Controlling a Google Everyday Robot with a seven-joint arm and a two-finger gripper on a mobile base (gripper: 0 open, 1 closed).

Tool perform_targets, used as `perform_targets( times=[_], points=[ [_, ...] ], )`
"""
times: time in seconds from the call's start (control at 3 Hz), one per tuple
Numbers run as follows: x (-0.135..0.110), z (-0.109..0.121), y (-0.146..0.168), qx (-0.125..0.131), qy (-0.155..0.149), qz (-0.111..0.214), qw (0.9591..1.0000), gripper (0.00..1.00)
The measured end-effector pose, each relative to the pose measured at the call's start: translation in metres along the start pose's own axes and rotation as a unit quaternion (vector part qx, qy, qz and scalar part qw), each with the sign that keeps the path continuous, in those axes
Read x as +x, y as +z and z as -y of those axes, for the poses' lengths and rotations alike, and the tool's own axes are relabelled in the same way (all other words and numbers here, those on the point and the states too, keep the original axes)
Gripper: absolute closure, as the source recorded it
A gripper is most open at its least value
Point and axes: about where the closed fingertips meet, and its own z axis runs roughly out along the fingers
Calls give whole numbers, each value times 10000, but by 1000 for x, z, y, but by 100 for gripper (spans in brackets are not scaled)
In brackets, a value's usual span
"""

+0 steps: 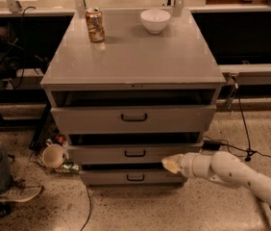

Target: Close middle drawer

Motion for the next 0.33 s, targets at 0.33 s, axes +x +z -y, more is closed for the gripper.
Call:
perform_targets(
  times=[0.33],
  points=[
    [13,-35,-62,-41,388,-203,9990,100]
  ],
)
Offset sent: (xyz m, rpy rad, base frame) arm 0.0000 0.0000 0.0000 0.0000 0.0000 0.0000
